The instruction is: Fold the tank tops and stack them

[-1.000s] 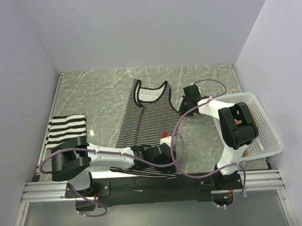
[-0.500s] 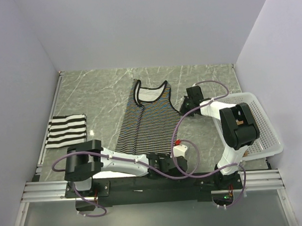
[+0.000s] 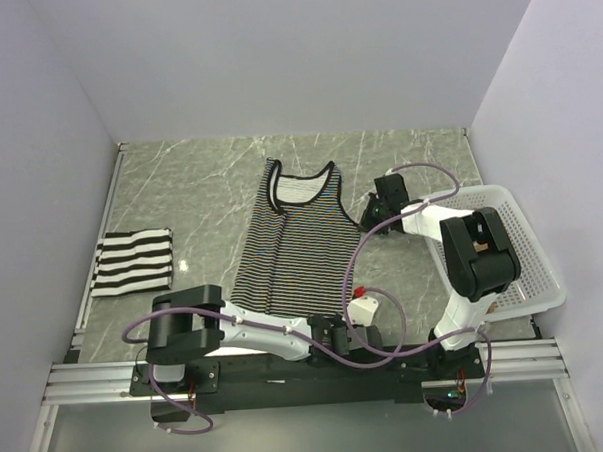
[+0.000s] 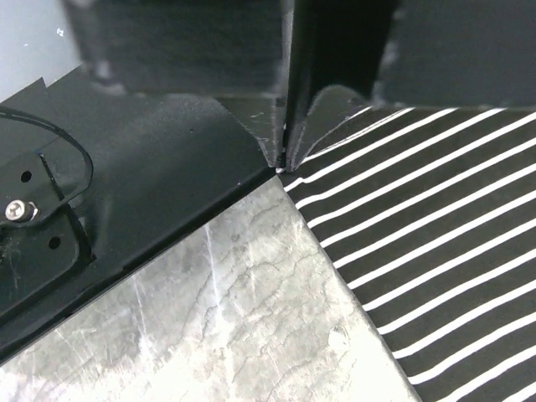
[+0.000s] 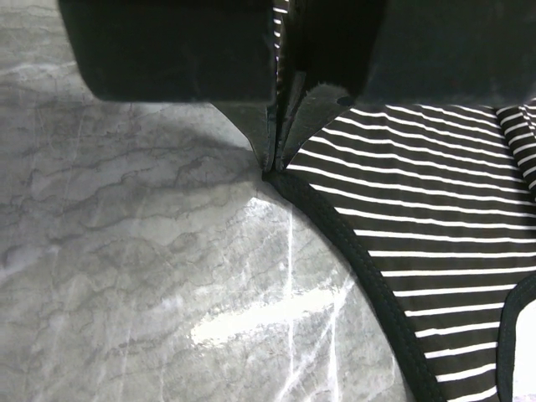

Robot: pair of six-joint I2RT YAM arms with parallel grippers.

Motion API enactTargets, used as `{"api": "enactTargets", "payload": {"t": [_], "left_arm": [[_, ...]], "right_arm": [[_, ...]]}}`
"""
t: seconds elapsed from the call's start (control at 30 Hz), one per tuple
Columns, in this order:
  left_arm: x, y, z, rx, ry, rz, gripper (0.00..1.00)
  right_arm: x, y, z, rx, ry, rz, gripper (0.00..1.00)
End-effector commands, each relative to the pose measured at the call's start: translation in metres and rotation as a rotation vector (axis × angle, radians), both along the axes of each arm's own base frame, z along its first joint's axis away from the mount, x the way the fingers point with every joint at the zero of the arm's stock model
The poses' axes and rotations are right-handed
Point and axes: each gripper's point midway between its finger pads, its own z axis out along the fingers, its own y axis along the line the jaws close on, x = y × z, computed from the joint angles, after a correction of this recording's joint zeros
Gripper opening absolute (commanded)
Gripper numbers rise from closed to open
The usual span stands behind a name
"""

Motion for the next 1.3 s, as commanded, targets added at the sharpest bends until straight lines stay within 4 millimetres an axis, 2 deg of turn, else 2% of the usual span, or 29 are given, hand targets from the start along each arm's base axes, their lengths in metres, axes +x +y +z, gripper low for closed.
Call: {"api": "enactTargets", "payload": {"t": [0.0,0.07,0.1,0.17,0.2,0.23,0.4,0.47,0.5,0.53,0.67,0.7,0.73,0.8,0.87,0.9,0.93,1.0,1.03,1.1,1.27], "left_arm": [[-0.002,-0.004,0.018,-0.029,-0.027,0.012,0.05],[-0.002,-0.005,0.026,-0.073,-0.029,0.013,0.01],[-0.003,-0.007,0.042,-0.126,-0.027,0.006,0.01],[-0.004,-0.008,0.051,-0.189,-0.025,0.002,0.01],[-0.005,-0.009,0.063,-0.233,-0.019,-0.003,0.0],[-0.005,-0.004,0.062,-0.24,-0.016,0.001,0.01],[-0.001,0.005,0.085,-0.365,0.011,0.06,0.01],[0.003,0.018,0.078,-0.37,0.023,0.091,0.01],[0.006,0.021,0.088,-0.419,0.039,0.126,0.01],[0.009,0.033,0.078,-0.409,0.04,0.153,0.01],[0.021,0.062,0.074,-0.45,0.059,0.267,0.01],[0.022,0.067,0.079,-0.486,0.08,0.313,0.01],[0.023,0.082,0.066,-0.451,0.083,0.343,0.01],[0.026,0.094,0.067,-0.479,0.103,0.411,0.01],[0.027,0.115,0.052,-0.441,0.11,0.464,0.0],[0.028,0.123,0.05,-0.459,0.126,0.504,0.01],[0.029,0.128,0.049,-0.462,0.134,0.525,0.01],[0.028,0.141,0.044,-0.469,0.158,0.569,0.01],[0.028,0.145,0.043,-0.47,0.166,0.584,0.01],[0.027,0.159,0.037,-0.456,0.182,0.628,0.01],[0.027,0.174,0.034,-0.432,0.191,0.668,0.01]], "right_arm": [[-0.008,-0.012,0.003,-0.017,0.011,-0.021,0.0],[-0.007,-0.018,0.006,-0.036,0.004,-0.036,0.0],[-0.009,-0.025,0.006,-0.049,0.015,-0.051,0.0],[-0.006,-0.031,0.013,-0.07,-0.003,-0.066,0.0],[-0.008,-0.034,0.014,-0.075,0.0,-0.073,0.0],[-0.005,-0.036,0.02,-0.078,-0.015,-0.079,0.0],[-0.003,-0.034,0.032,-0.074,-0.029,-0.077,0.0],[-0.001,-0.031,0.037,-0.062,-0.042,-0.073,0.0],[-0.001,-0.028,0.039,-0.058,-0.045,-0.07,0.0],[0.001,-0.025,0.043,-0.053,-0.055,-0.066,0.0],[0.006,0.003,0.053,-0.048,-0.071,-0.023,0.0],[0.004,0.016,0.054,-0.054,-0.073,0.003,0.0],[0.009,0.025,0.058,-0.045,-0.078,0.011,0.0],[0.013,0.039,0.059,-0.053,-0.084,0.022,0.0],[0.024,0.055,0.059,-0.046,-0.081,0.033,0.0],[0.025,0.061,0.049,-0.057,-0.056,0.041,0.0],[0.032,0.075,0.056,-0.047,-0.074,0.055,0.0],[0.036,0.088,0.054,-0.052,-0.066,0.069,0.0],[0.041,0.102,0.054,-0.049,-0.069,0.084,0.0],[0.049,0.115,0.053,-0.056,-0.066,0.091,0.0],[0.054,0.139,0.054,-0.057,-0.075,0.11,0.0]]}}
